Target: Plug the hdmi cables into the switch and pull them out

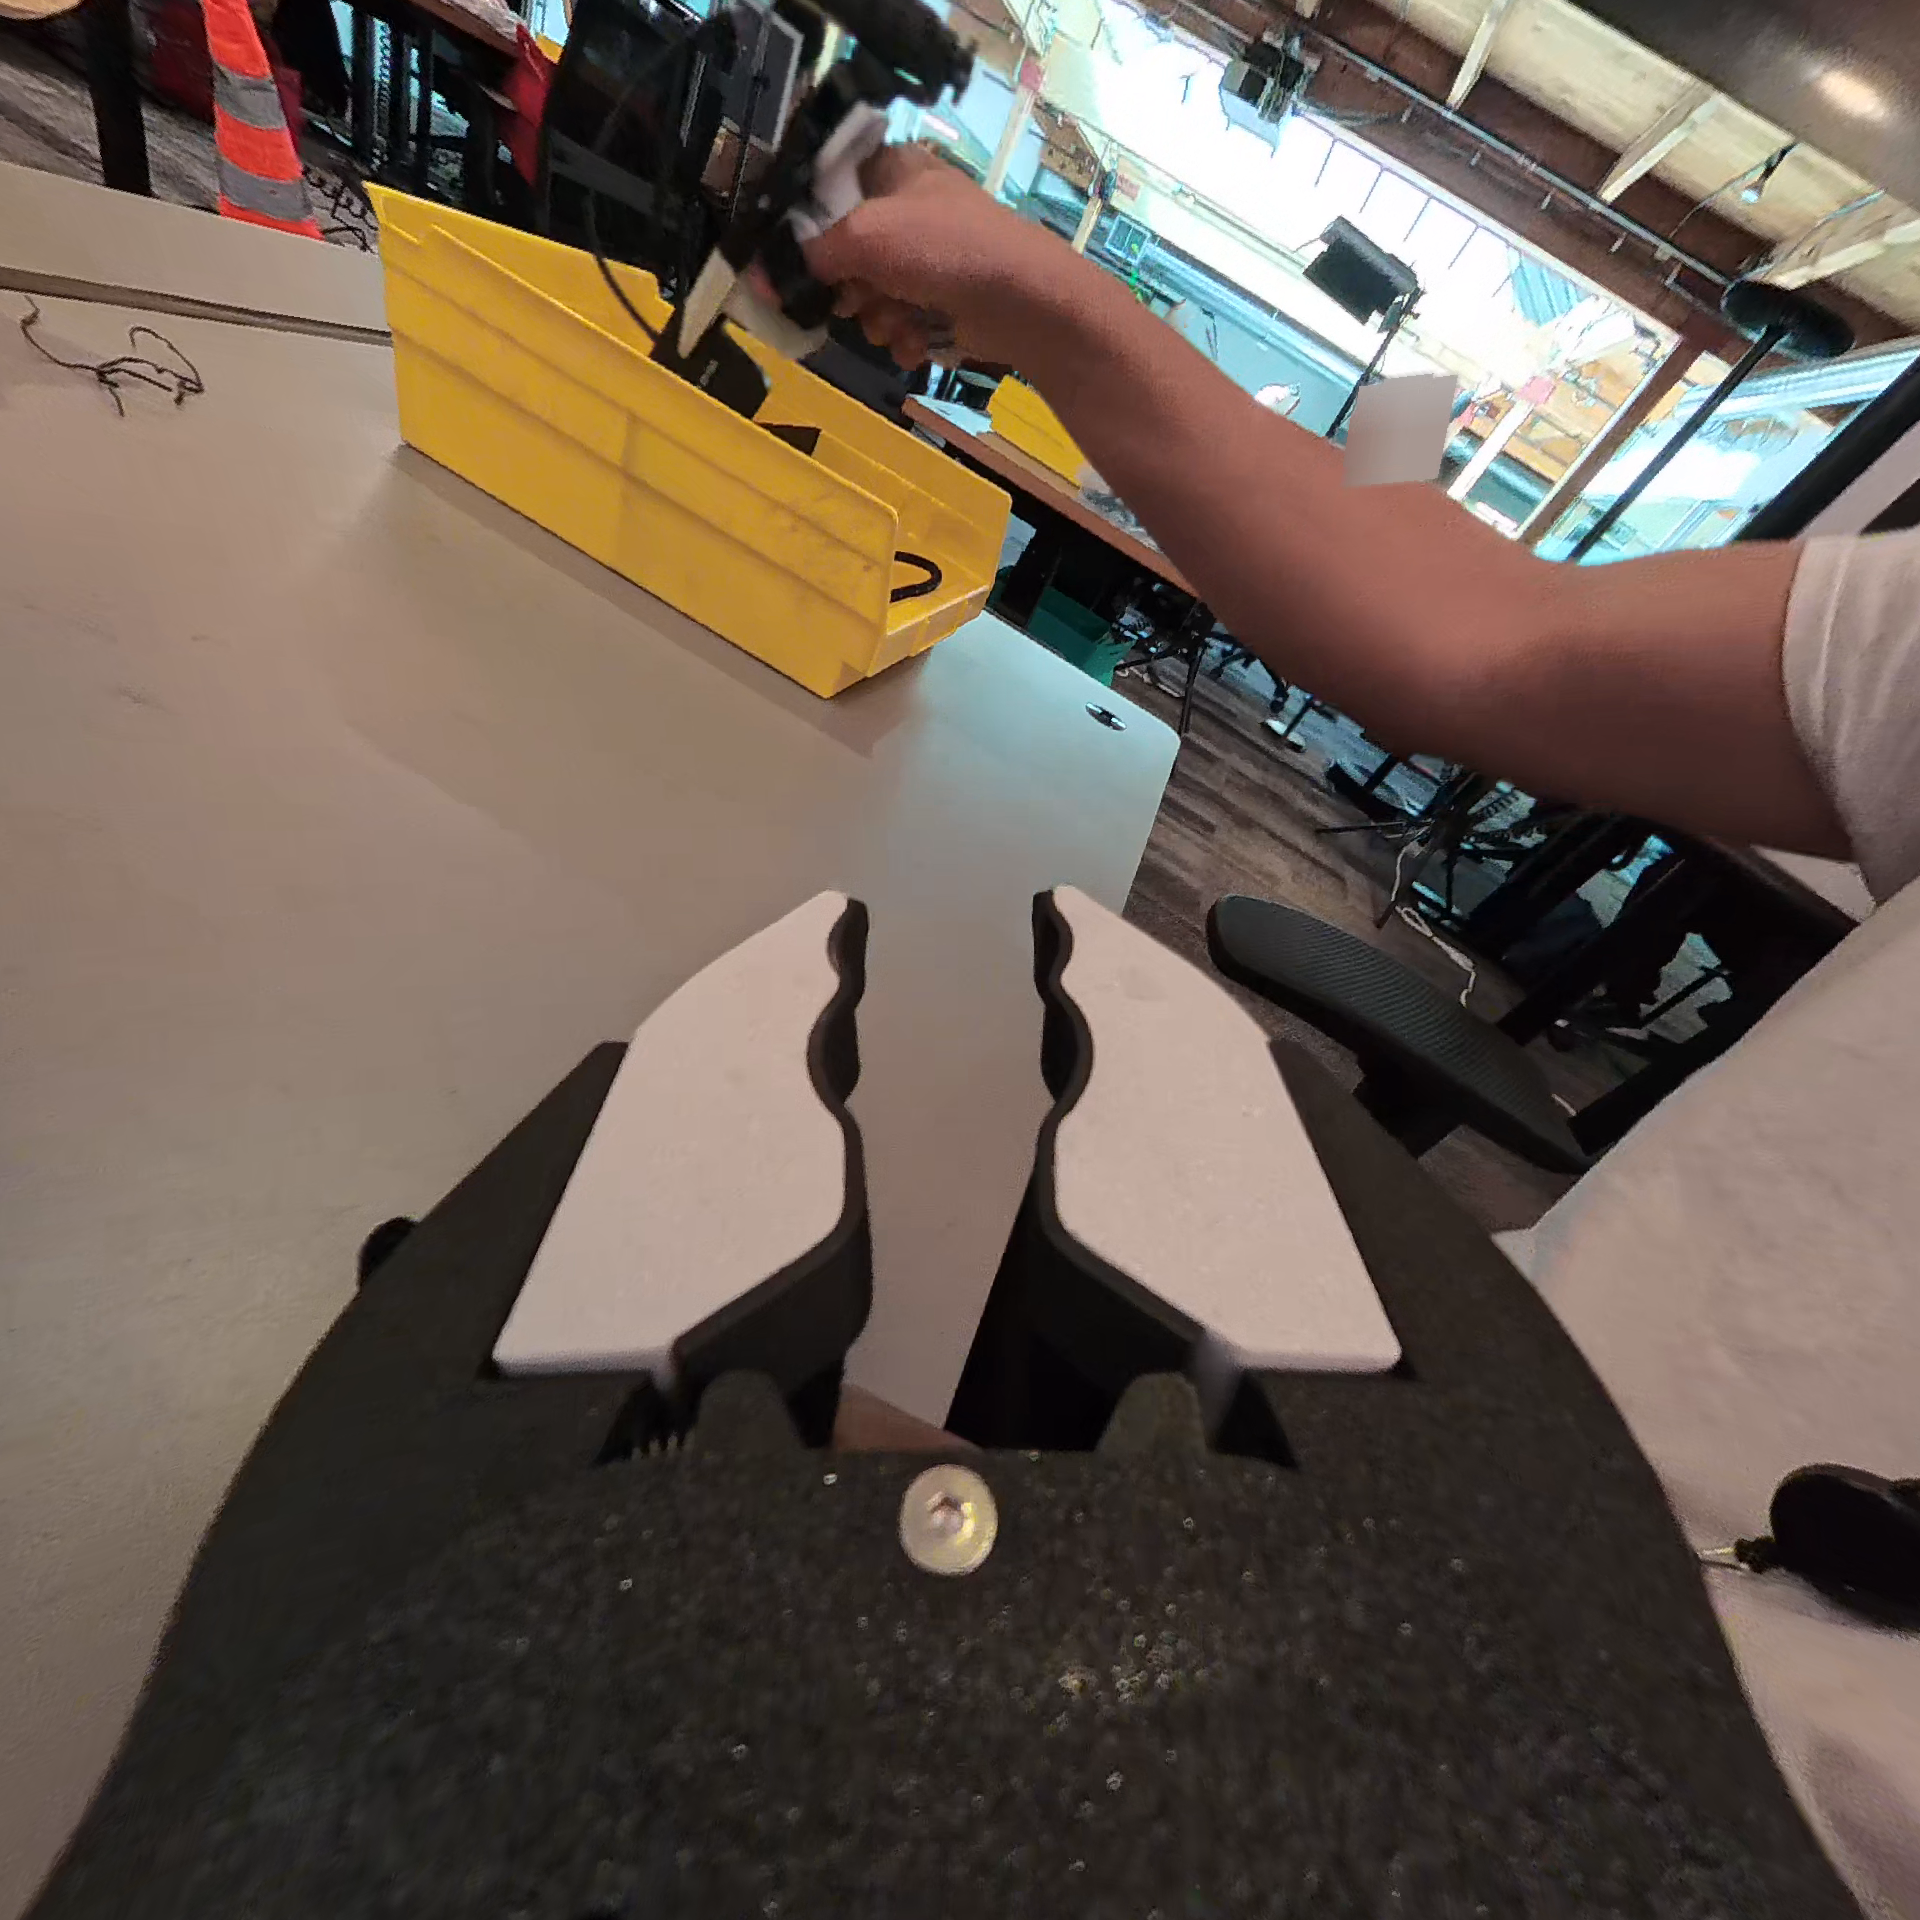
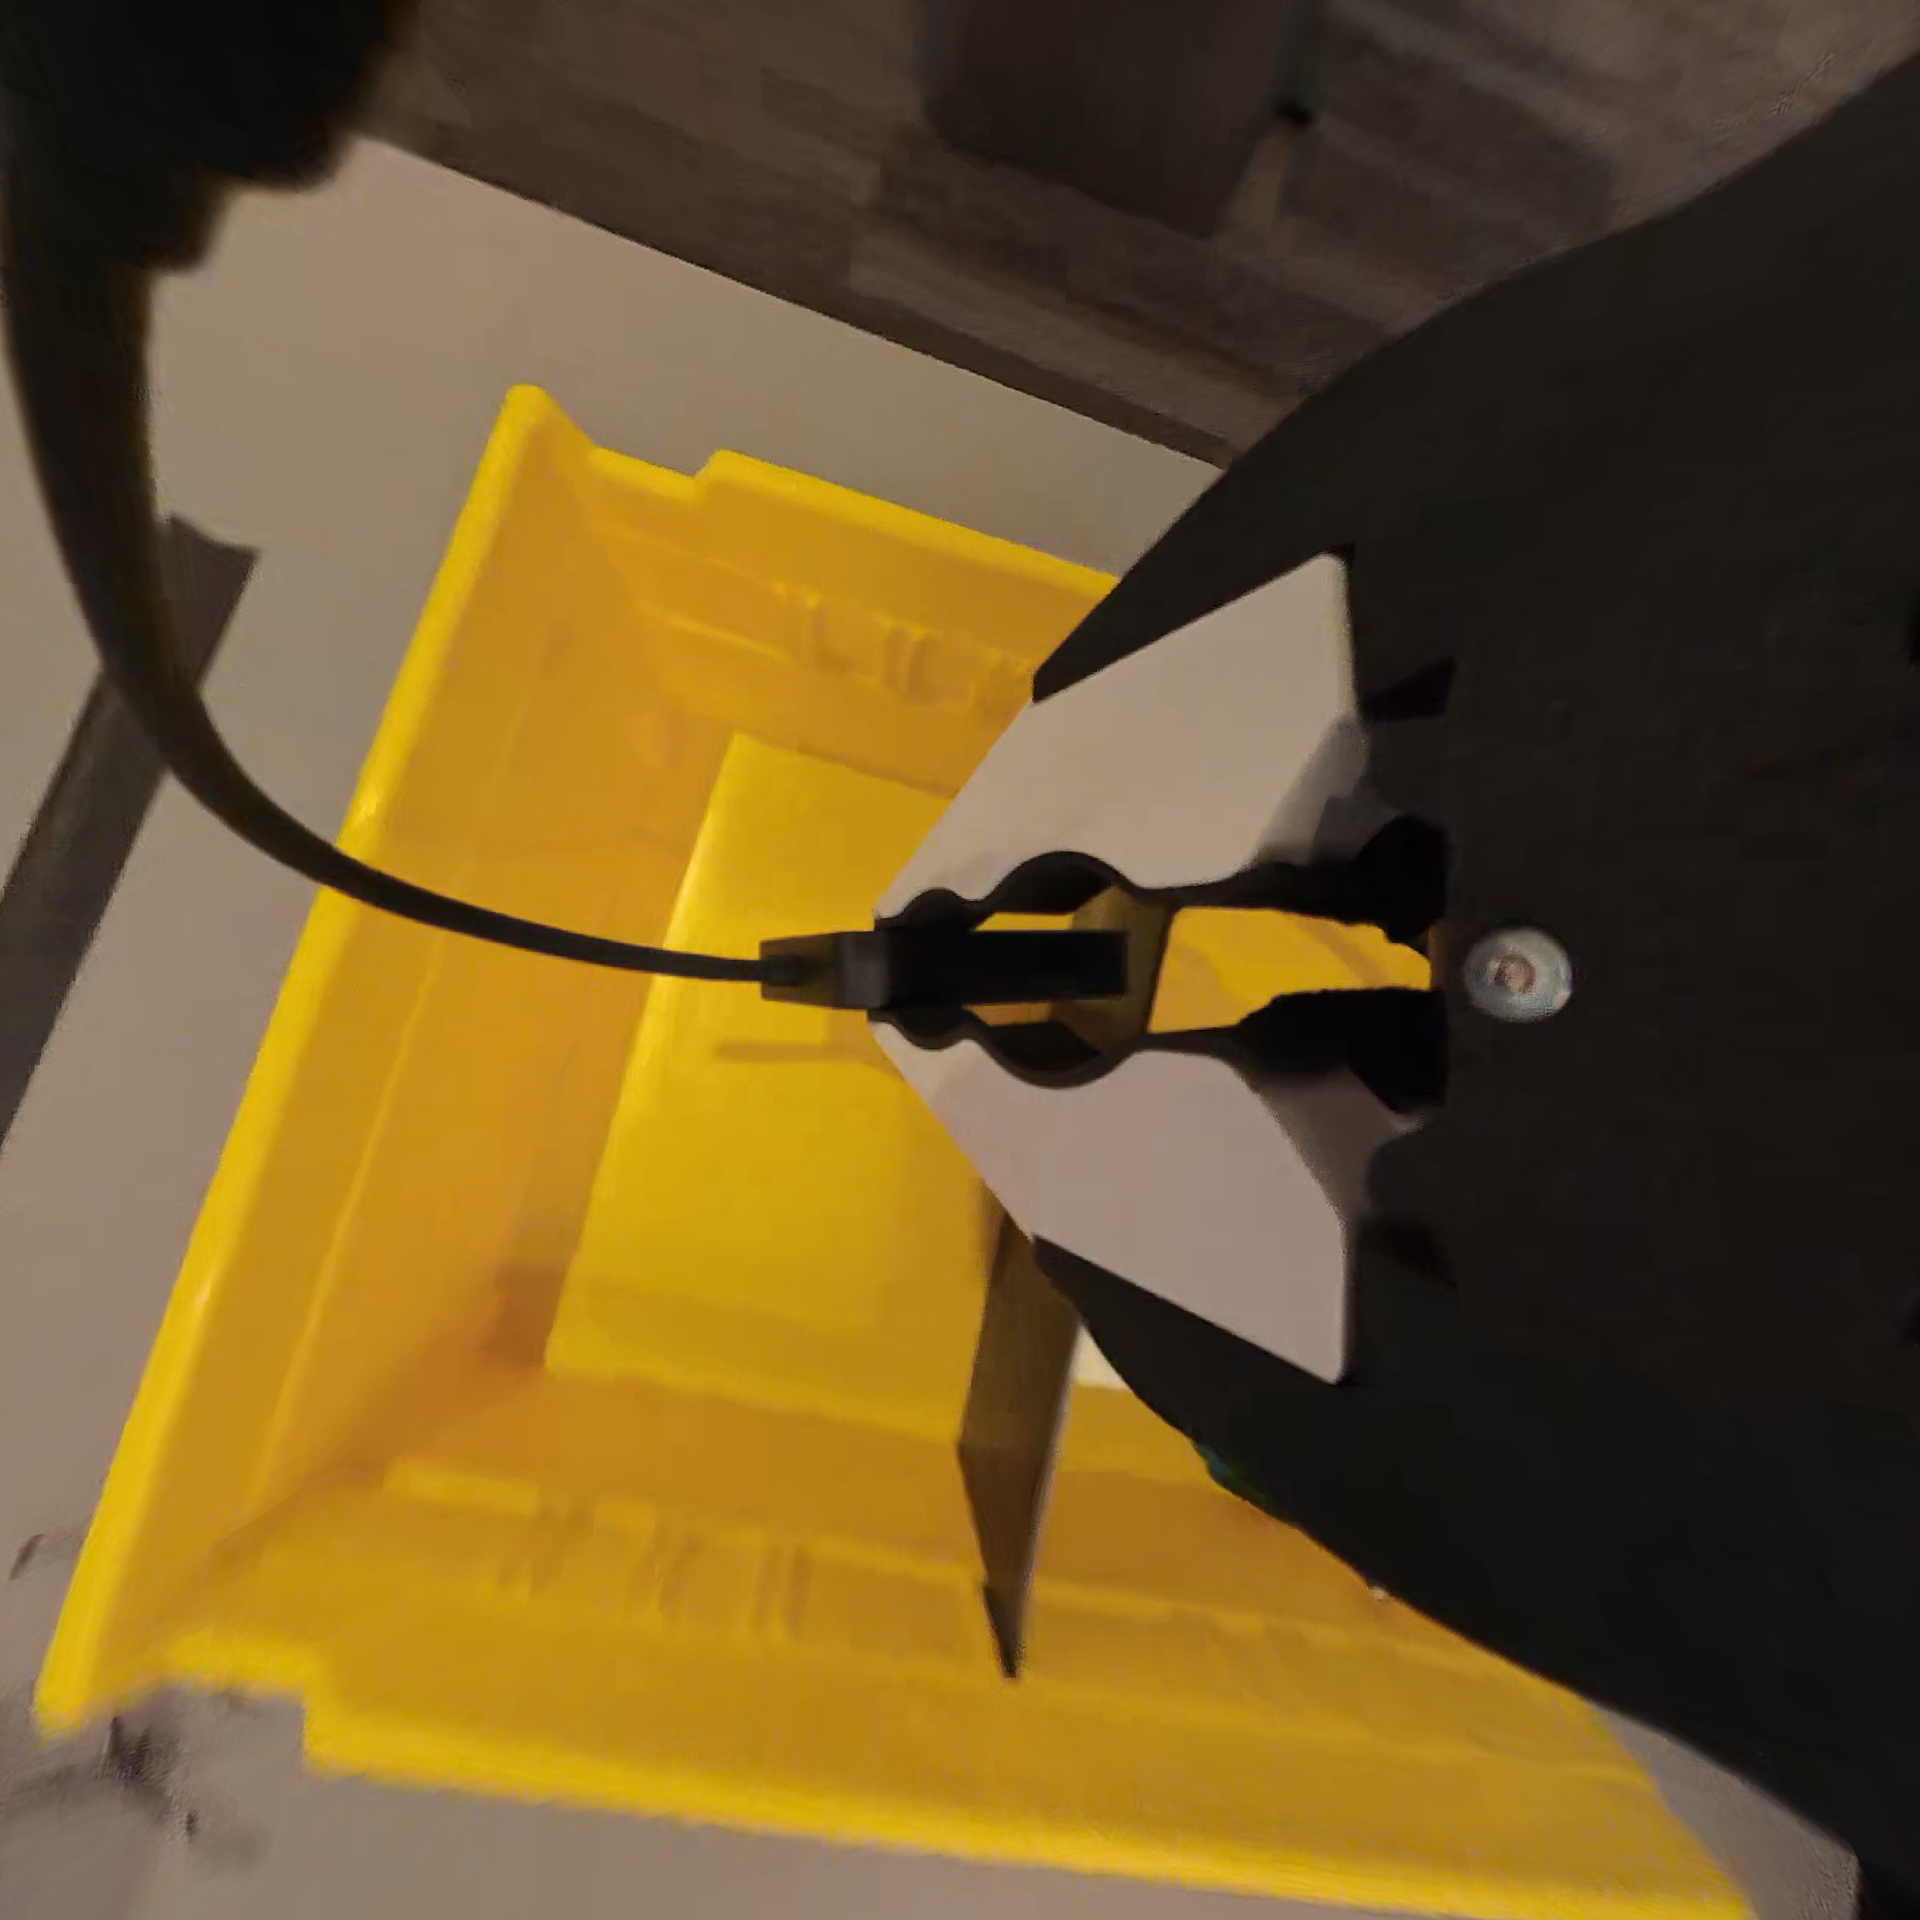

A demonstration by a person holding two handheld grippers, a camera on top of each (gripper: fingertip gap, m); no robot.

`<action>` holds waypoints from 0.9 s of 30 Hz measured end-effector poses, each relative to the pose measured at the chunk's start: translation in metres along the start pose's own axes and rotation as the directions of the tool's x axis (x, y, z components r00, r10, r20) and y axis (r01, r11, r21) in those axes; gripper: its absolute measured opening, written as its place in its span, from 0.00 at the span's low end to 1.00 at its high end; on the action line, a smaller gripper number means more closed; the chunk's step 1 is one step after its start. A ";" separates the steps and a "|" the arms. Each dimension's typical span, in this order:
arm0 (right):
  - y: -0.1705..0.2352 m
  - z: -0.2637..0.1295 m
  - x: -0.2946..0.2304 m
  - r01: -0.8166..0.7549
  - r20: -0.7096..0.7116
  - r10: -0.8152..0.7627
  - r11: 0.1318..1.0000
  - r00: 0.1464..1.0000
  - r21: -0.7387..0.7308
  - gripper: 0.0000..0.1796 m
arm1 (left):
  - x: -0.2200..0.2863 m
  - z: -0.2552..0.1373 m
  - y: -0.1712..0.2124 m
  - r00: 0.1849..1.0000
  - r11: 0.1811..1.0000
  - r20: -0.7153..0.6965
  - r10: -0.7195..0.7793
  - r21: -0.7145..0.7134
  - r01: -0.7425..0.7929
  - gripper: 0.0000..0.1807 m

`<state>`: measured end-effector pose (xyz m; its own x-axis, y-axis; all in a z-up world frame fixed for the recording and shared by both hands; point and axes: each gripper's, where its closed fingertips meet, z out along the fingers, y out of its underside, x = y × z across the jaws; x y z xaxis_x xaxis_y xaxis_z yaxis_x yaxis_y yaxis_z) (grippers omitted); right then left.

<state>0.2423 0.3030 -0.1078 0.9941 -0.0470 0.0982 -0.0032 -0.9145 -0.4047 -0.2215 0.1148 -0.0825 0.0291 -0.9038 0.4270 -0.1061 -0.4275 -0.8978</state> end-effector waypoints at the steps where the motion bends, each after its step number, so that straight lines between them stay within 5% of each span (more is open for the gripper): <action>1: 0.002 0.009 0.004 -0.032 -0.008 0.032 0.999 0.999 -0.034 0.07 | 0.000 -0.001 0.000 1.000 1.000 0.005 0.006 -0.002 -0.006 0.17; 9: 0.016 0.032 0.002 -0.086 -0.003 0.086 0.992 0.996 -0.091 0.13 | -0.004 -0.007 0.004 1.000 1.000 0.025 0.014 -0.007 -0.014 0.17; 15: 0.000 -0.058 -0.033 -0.082 0.074 0.065 0.964 0.995 0.255 0.16 | -0.014 -0.009 0.004 0.997 1.000 0.076 0.016 -0.008 -0.015 0.17; 20: 0.043 -0.126 -0.181 -0.045 0.360 -0.205 0.815 0.910 0.578 0.16 | -0.030 -0.010 0.007 0.984 0.998 0.174 0.049 -0.033 -0.044 0.17; 24: 0.127 -0.124 -0.297 -0.150 0.575 -0.309 0.774 0.758 0.615 0.16 | -0.032 -0.013 0.003 0.971 0.994 0.216 0.106 -0.050 -0.097 0.19; 27: 0.171 -0.112 -0.337 -0.262 0.691 -0.273 0.783 0.670 0.564 0.16 | -0.032 -0.020 -0.009 0.976 0.996 0.200 0.087 -0.034 -0.082 0.20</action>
<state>-0.1052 0.1171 -0.1081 0.7418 0.4957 -0.4517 -0.2016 -0.4776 -0.8552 -0.2415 0.1479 -0.0858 0.2176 -0.9233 0.3165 -0.1418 -0.3508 -0.9257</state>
